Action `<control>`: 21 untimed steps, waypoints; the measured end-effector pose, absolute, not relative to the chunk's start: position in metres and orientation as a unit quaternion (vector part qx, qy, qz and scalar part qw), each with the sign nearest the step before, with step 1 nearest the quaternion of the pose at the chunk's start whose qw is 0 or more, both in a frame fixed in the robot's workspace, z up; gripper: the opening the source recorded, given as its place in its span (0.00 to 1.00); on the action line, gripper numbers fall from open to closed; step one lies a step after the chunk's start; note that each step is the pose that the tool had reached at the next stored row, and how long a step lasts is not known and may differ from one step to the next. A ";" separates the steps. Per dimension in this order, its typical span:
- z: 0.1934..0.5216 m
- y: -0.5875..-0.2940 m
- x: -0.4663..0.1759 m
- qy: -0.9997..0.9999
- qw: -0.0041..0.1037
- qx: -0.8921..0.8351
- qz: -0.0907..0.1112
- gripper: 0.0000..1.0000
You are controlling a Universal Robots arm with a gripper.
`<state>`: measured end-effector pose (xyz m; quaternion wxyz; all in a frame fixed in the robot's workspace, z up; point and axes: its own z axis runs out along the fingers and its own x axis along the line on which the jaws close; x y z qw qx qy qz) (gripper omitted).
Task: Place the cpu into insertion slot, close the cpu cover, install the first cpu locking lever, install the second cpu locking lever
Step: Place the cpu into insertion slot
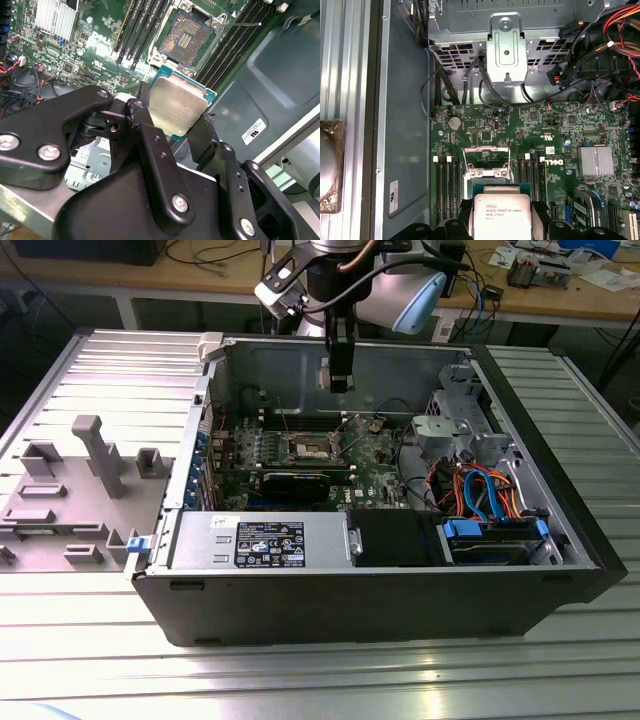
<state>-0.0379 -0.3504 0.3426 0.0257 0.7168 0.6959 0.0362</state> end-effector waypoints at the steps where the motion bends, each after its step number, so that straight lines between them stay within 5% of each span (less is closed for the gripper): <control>1: 0.342 -0.350 -0.038 0.696 0.026 0.717 0.036 0.54; 21: 0.338 -0.350 -0.039 0.696 0.026 0.717 0.036 0.54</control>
